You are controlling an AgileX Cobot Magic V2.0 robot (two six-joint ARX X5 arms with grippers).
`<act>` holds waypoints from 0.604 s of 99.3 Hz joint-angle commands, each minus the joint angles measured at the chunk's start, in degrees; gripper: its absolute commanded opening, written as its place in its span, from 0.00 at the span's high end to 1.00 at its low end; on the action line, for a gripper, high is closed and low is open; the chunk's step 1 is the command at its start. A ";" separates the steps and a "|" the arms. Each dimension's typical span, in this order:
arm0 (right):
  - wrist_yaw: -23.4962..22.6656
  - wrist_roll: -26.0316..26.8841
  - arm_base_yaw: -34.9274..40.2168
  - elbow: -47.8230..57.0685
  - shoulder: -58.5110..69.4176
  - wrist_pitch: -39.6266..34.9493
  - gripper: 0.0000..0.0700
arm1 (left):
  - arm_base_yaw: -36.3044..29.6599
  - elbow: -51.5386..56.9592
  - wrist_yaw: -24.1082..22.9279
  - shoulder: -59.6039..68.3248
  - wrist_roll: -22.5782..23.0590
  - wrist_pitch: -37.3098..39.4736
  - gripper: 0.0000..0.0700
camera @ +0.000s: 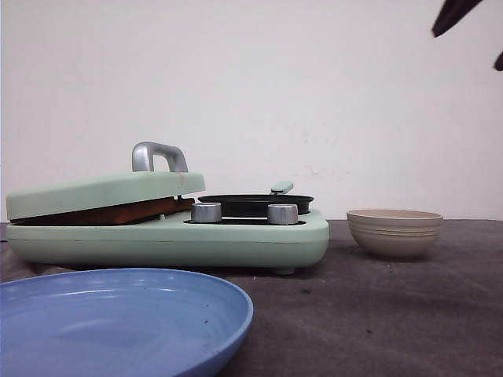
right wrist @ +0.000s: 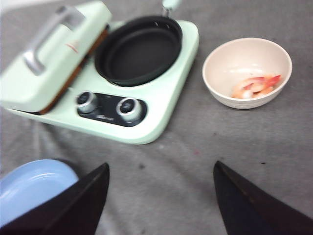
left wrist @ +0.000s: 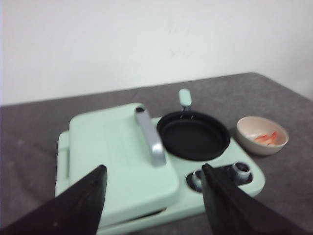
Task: Make breakfast with bread and shrimp
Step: 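Move the right gripper above the cream bowl of shrimp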
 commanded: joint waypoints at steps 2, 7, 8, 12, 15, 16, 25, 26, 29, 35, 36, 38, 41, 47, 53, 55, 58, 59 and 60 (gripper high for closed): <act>-1.25 -4.02 -2.16 4.57 5.70 -1.31 0.41 | -0.07 -1.14 -0.33 -1.79 -1.70 0.66 0.56; -2.56 -5.77 -4.37 7.52 9.53 -2.27 0.41 | -0.09 -2.25 -0.37 -3.19 -2.27 0.61 0.56; -2.80 -6.14 -4.85 8.07 10.29 -2.40 0.41 | -0.09 -2.47 -0.39 -3.45 -2.40 0.61 0.56; -4.26 -7.48 -6.84 10.32 13.25 -2.95 0.41 | -0.09 -3.28 -0.37 -4.52 -2.80 0.61 0.56; -5.33 -8.37 -8.35 11.93 15.45 -3.21 0.41 | -0.09 -3.85 -0.42 -5.29 -2.97 0.61 0.56; -5.88 -8.87 -9.11 12.74 16.59 -3.28 0.41 | -0.07 -4.00 -0.44 -5.53 -3.08 0.61 0.56; -8.15 -11.21 -13.31 16.92 22.53 -3.39 0.41 | -0.09 -5.09 -1.27 -7.41 -3.93 0.17 0.56; -8.41 -11.47 -13.79 17.38 23.19 -3.39 0.41 | -0.09 -5.16 -1.40 -7.58 -3.98 0.15 0.56; -9.11 -12.11 -15.23 18.78 25.22 -3.41 0.41 | -0.09 -5.33 -1.64 -8.09 -4.04 -0.11 0.56; -10.54 -13.25 -17.90 21.53 29.18 -3.43 0.41 | -0.09 -5.40 -1.64 -8.92 -4.02 -0.79 0.56; -10.71 -13.35 -18.27 21.92 29.77 -3.43 0.41 | -0.09 -5.40 -1.64 -9.03 -4.02 -0.92 0.56; -11.17 -13.62 -19.04 22.80 30.99 -3.45 0.41 | -0.09 -5.40 -1.64 -9.18 -4.02 -1.05 0.56; -11.87 -14.19 -20.17 24.09 32.87 -3.45 0.41 | -0.09 -5.40 -1.64 -9.46 -4.02 -1.16 0.56; -13.27 -14.64 -22.08 26.58 36.50 -3.52 0.41 | -0.09 -5.40 -1.68 -9.81 -4.09 -1.31 0.56; -13.42 -14.71 -23.47 28.94 39.98 -3.52 0.41 | -0.09 -5.40 -1.84 -9.86 -4.48 -1.36 0.56; -13.44 -14.78 -23.85 29.73 41.11 -3.54 0.41 | -0.09 -5.40 -1.84 -9.86 -4.59 -1.38 0.56; -13.57 -15.13 -24.26 30.86 42.86 -3.56 0.41 | -0.09 -5.40 -1.84 -9.86 -4.74 -1.42 0.56; -13.60 -15.28 -24.37 31.23 43.43 -3.63 0.41 | -0.09 -5.40 -1.84 -9.84 -4.81 -1.42 0.56; -13.60 -15.41 -24.50 31.63 43.98 -3.67 0.41 | -0.09 -5.40 -1.84 -9.84 -4.85 -1.44 0.56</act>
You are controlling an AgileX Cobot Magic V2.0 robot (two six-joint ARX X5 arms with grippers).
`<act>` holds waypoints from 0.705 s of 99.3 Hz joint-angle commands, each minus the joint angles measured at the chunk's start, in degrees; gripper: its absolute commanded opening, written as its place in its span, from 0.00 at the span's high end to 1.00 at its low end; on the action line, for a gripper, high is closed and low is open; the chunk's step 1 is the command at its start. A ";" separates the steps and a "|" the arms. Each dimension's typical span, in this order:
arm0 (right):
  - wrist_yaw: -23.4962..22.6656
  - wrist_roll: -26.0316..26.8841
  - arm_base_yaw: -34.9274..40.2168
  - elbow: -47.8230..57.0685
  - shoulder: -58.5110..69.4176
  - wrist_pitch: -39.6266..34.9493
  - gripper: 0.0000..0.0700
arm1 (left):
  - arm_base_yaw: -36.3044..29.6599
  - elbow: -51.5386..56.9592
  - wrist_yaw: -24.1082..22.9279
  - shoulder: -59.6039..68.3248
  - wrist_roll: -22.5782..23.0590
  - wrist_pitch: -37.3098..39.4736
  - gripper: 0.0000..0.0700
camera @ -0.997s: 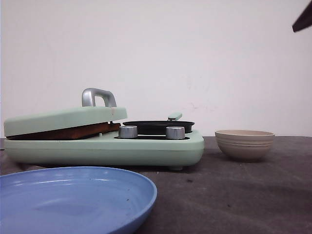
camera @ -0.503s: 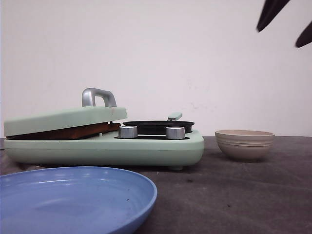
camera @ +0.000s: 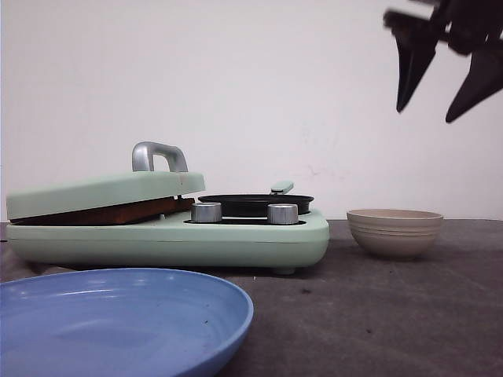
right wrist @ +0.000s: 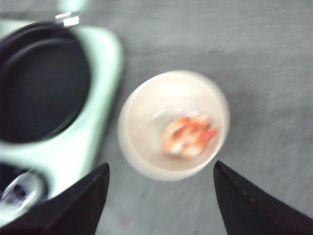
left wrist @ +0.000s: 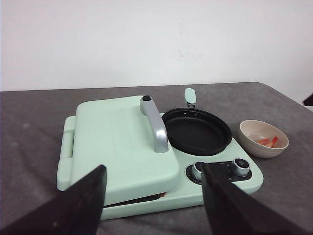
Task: Make breakfast with bread and shrimp
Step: 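Move the right gripper above the cream bowl of shrimp, then lower the right gripper and grasp the cream bowl's rim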
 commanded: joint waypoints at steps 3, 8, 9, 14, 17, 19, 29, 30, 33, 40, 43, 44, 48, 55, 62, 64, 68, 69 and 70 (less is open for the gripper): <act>-0.37 -2.08 -0.50 3.76 4.94 -0.07 0.41 | -0.09 0.20 -0.33 0.02 -0.79 0.33 0.56; -0.35 -2.89 -0.98 5.42 7.56 -0.13 0.41 | -0.09 0.20 -0.33 0.02 -0.81 0.33 0.56; -0.35 -3.08 -1.07 5.70 8.02 -0.11 0.41 | -0.09 0.20 -0.33 0.02 -0.81 0.33 0.56; -0.20 -3.67 -1.44 7.10 10.40 -0.09 0.41 | -0.09 0.20 -0.33 0.02 -0.81 0.31 0.56; 0.07 -3.89 -1.68 7.85 11.74 -0.04 0.41 | -0.09 0.20 -0.33 0.02 -0.83 0.26 0.56; 0.13 -4.02 -1.81 8.28 12.55 0.04 0.41 | -0.09 0.20 -0.33 0.02 -0.83 0.24 0.56; 0.81 -5.49 -2.58 9.79 16.31 1.01 0.41 | -0.09 0.20 -0.33 0.02 -1.16 0.22 0.56; 0.92 -5.60 -2.67 9.88 16.61 1.16 0.41 | -0.09 0.20 -0.33 0.02 -1.18 0.22 0.56; 1.51 -5.99 -2.91 9.99 17.59 1.86 0.41 | -0.09 0.20 -0.33 0.02 -1.20 0.22 0.56; 3.48 -6.93 -3.30 9.99 19.34 2.91 0.42 | -0.09 0.20 -0.35 0.02 -1.20 0.11 0.56; 3.91 -7.32 -3.50 9.99 19.85 3.23 0.42 | -0.09 0.20 -0.35 0.02 -1.22 0.09 0.56; 4.04 -7.54 -3.61 9.99 20.06 3.39 0.42 | -0.09 0.20 -0.35 0.02 -1.22 0.07 0.56; 4.46 -8.13 -3.89 9.99 20.87 3.98 0.42 | -0.09 0.20 -0.35 0.02 -1.22 -0.09 0.56; 4.81 -8.48 -4.42 9.99 22.21 4.90 0.42 | -0.09 0.20 -0.35 0.02 -1.22 -0.42 0.56; 4.79 -8.52 -4.94 9.99 23.41 5.49 0.42 | -0.09 0.20 -0.37 0.02 -1.22 -0.79 0.56; 4.83 -8.57 -5.09 9.99 23.67 5.51 0.42 | -0.09 0.20 -0.37 0.02 -1.22 -0.83 0.56; 4.79 -8.57 -5.38 9.99 24.41 5.90 0.43 | -0.09 0.20 -0.37 0.02 -1.22 -0.87 0.56; 4.79 -8.57 -5.42 9.97 24.57 5.95 0.43 | -0.09 0.20 -0.37 0.02 -1.22 -0.85 0.56; 4.79 -8.57 -5.44 9.97 24.72 5.95 0.43 | -0.09 0.20 -0.37 0.02 -1.22 -0.85 0.56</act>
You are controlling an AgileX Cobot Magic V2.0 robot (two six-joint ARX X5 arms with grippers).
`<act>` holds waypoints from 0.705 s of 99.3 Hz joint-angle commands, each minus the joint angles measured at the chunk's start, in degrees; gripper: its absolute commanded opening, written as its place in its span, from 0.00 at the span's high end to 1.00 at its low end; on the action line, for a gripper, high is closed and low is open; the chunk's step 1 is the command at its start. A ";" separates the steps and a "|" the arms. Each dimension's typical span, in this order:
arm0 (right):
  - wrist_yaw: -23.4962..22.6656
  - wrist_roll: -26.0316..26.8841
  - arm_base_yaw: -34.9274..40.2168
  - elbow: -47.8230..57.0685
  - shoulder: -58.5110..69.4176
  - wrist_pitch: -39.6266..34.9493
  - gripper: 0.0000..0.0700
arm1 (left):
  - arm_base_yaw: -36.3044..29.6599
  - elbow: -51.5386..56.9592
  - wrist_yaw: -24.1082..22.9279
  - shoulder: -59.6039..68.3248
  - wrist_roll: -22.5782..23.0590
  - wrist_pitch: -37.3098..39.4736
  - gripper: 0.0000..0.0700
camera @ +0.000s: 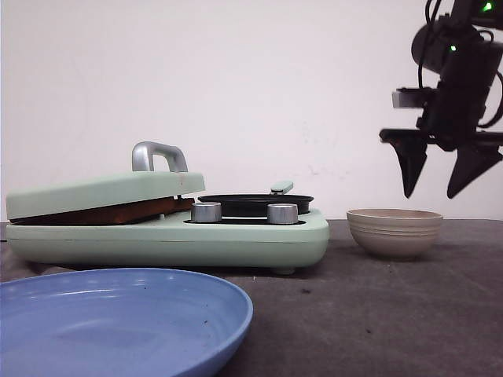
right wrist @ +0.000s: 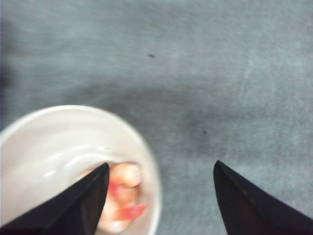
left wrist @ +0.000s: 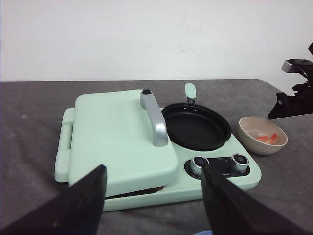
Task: Make breakfast with bread and shrimp
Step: 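Lower the right gripper and grasp the cream bowl's rim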
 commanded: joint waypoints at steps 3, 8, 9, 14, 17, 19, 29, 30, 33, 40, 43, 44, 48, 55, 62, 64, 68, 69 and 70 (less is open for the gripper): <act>0.11 -0.83 -0.20 1.33 2.51 0.81 0.44 | -0.09 0.22 -0.35 0.02 -0.11 0.39 0.56; 0.11 -0.87 -0.31 1.33 3.37 1.01 0.45 | -0.09 0.22 -0.35 0.02 -0.11 0.37 0.56; 0.09 -0.87 -0.35 1.33 3.54 1.07 0.45 | -0.09 0.22 -0.37 0.02 -0.11 0.37 0.56; 0.00 -0.87 -0.52 1.33 4.22 1.09 0.45 | -0.09 0.22 -0.39 0.02 -0.13 0.37 0.56; 0.02 -0.87 -0.52 1.33 4.59 1.20 0.45 | -0.09 0.22 -0.39 0.02 -0.13 0.37 0.56; 0.04 -0.87 -0.52 1.33 4.87 1.27 0.46 | -0.09 0.22 -0.44 0.02 -0.13 0.37 0.56; 0.04 -0.87 -0.52 1.31 5.70 2.10 0.53 | -0.09 0.22 -0.96 0.02 -0.17 0.24 0.56; 0.04 -0.87 -0.50 1.31 5.86 2.43 0.54 | -0.09 0.22 -1.01 0.02 -0.22 0.22 0.56; 0.00 -0.85 -0.50 1.31 5.97 2.73 0.55 | -0.09 0.22 -1.20 0.02 -0.26 0.20 0.56; -0.02 -0.77 -0.50 1.31 6.19 3.21 0.57 | -0.09 0.22 -1.42 0.02 -0.31 0.17 0.56; -0.09 -0.79 -0.50 1.31 6.27 3.19 0.59 | -0.09 0.22 -1.55 0.02 -0.31 0.17 0.56; -0.09 -0.79 -0.50 1.31 6.27 3.19 0.59 | -0.09 0.22 -1.57 0.02 -0.31 0.17 0.56; -0.09 -0.79 -0.50 1.31 6.40 3.15 0.62 | -0.09 0.22 -1.62 0.02 -0.31 0.17 0.55; -0.17 -0.79 -0.50 1.31 6.69 3.08 0.62 | -0.09 0.22 -1.62 0.02 -0.31 0.17 0.55; -1.03 -0.77 -0.50 1.31 6.95 2.80 0.62 | -0.09 0.22 -1.62 0.02 -0.31 0.17 0.55; -1.57 -0.77 -0.50 1.31 7.10 2.73 0.62 | -0.09 0.22 -1.62 0.02 -0.31 0.17 0.55; -2.08 -0.63 -0.50 1.31 7.19 2.47 0.62 | -0.09 0.22 -1.62 0.02 -0.31 0.17 0.55; -2.14 -0.61 -0.50 1.31 7.23 2.43 0.62 | -0.09 0.22 -1.62 0.02 -0.31 0.17 0.55; -2.27 -0.59 -0.50 1.31 7.30 2.36 0.62 | -0.09 0.22 -1.62 0.02 -0.31 0.17 0.55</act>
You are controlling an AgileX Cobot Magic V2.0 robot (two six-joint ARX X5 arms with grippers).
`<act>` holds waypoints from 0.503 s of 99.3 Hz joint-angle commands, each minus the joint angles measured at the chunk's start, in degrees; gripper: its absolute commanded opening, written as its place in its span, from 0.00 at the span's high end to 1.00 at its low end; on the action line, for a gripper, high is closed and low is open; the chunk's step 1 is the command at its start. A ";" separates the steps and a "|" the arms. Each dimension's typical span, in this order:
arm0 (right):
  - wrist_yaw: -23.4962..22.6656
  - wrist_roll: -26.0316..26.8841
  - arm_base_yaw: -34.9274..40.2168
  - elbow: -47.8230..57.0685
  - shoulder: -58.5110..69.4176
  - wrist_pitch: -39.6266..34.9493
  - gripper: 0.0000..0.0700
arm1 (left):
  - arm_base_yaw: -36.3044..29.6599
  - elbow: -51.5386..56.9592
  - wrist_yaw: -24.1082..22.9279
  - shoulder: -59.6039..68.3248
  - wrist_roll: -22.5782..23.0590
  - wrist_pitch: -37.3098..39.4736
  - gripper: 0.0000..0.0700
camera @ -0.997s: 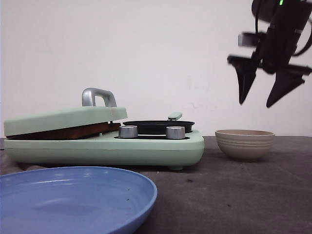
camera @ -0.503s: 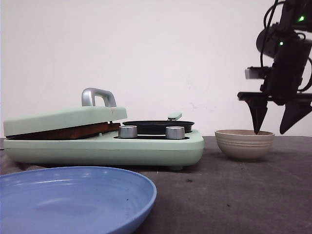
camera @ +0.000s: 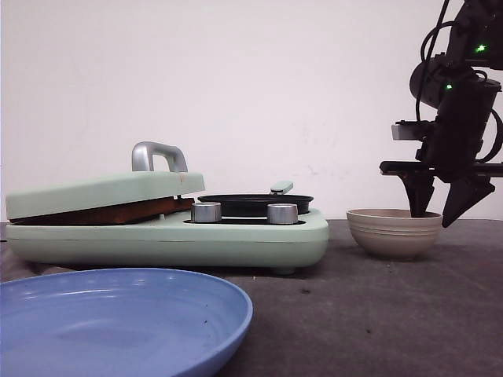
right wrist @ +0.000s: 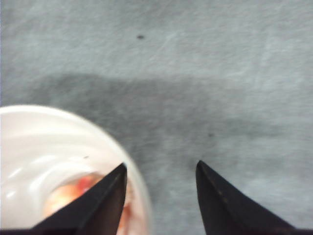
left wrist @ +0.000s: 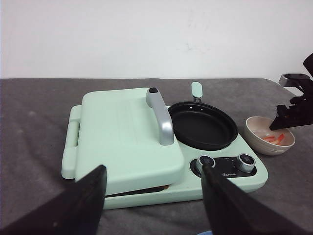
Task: Make breakfast with bread and shrimp
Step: 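Lower the right gripper and grasp the cream bowl's rim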
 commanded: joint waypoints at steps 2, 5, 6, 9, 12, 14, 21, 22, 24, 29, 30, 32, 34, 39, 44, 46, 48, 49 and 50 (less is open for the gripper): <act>-0.90 -0.35 -0.04 1.31 1.97 -0.33 0.62 | -0.09 0.20 -0.17 0.02 -0.13 0.55 0.55; -0.98 -0.35 -0.04 1.29 2.05 -0.52 0.64 | -0.09 0.20 -0.17 0.02 -0.13 0.55 0.56; -0.98 -0.37 -0.04 1.29 2.05 -0.52 0.64 | -0.09 0.20 -0.17 0.02 -0.13 0.57 0.56; -1.01 -0.37 -0.04 1.29 2.14 -0.48 0.69 | -0.09 0.20 -0.17 0.02 -0.13 0.55 0.55; -0.98 -0.44 -0.02 1.29 2.16 -0.46 0.76 | -0.09 0.20 -0.17 0.02 -0.13 0.55 0.55; -0.98 -0.46 0.00 1.29 2.16 -0.39 0.81 | -0.09 0.20 -0.17 0.02 -0.13 0.55 0.55; -1.44 -0.44 0.00 1.29 2.16 -0.33 0.97 | -0.09 0.20 -0.17 0.02 -0.13 0.55 0.55; -1.46 -0.46 0.00 1.29 2.16 -0.35 0.98 | -0.09 0.20 -0.17 0.02 -0.13 0.55 0.55; -1.46 -0.46 0.00 1.29 2.16 -0.48 1.00 | -0.09 0.20 -0.17 0.02 -0.13 0.55 0.55; -1.46 -0.46 0.00 1.29 2.25 -0.74 1.00 | -0.09 0.20 -0.17 0.02 -0.13 0.55 0.55; -1.46 -0.46 0.00 1.29 2.27 -0.77 1.00 | -0.09 0.20 -0.17 0.02 -0.13 0.55 0.55; -1.46 -0.46 0.00 1.29 2.32 -0.98 1.00 | -0.09 0.20 -0.17 0.02 -0.13 0.55 0.55; -1.46 -0.46 0.00 1.29 2.34 -1.14 1.00 | -0.09 0.20 -0.17 0.02 -0.13 0.55 0.55; -1.46 -0.46 0.00 1.29 2.38 -1.57 1.00 | -0.09 0.20 -0.17 0.02 -0.13 0.55 0.55; -1.46 -0.46 0.00 1.29 2.45 -1.66 1.00 | -0.09 0.20 -0.17 0.02 -0.13 0.55 0.56; -1.46 -0.44 0.00 1.29 2.45 -1.73 1.00 | -0.09 0.20 -0.17 0.02 -0.13 0.55 0.55; -1.46 -0.44 0.00 1.29 2.45 -1.73 1.00 | -0.09 0.20 -0.17 0.02 -0.13 0.55 0.55; -1.49 -0.42 0.00 1.29 2.45 -1.73 1.00 | -0.09 0.20 -0.17 0.02 -0.13 0.55 0.55; -1.51 -0.42 0.00 1.29 2.45 -1.70 1.00 | -0.09 0.20 -0.17 0.02 -0.13 0.55 0.55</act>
